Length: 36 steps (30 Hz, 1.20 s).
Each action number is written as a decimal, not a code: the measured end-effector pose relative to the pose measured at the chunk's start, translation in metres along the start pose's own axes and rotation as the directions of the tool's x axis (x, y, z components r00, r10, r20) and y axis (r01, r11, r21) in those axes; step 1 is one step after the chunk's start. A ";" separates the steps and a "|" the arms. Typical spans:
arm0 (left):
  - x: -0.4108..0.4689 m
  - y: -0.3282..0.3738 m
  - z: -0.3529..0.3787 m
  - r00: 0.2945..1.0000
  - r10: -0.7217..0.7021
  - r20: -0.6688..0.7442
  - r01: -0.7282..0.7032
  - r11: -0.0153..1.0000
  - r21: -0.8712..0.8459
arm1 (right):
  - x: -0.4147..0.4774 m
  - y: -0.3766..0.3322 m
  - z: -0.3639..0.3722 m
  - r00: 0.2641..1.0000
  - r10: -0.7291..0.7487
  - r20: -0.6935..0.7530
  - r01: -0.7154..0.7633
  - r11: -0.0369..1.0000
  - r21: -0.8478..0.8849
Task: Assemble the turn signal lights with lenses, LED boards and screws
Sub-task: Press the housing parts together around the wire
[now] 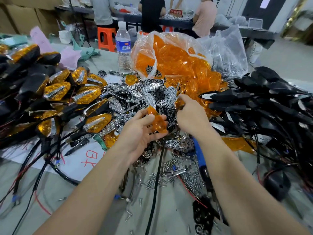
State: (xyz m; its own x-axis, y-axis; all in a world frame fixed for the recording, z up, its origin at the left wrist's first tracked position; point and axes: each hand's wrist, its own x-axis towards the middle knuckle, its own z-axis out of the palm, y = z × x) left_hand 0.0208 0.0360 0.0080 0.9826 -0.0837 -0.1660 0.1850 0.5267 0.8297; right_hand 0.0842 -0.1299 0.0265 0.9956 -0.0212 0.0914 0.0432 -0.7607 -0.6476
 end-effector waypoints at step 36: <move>0.007 0.000 -0.008 0.993 -0.065 0.095 0.063 0.998 0.015 | 0.071 0.009 -0.010 0.980 -0.200 -0.009 0.157 0.794 -0.587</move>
State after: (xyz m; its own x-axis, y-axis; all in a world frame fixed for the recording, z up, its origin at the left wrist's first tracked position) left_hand 0.0272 0.0425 0.0030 0.9659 -0.1973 -0.1679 0.2472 0.5074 0.8255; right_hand 0.1542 -0.1449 0.0352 0.9660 0.1255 0.2260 0.1416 -0.9883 -0.0562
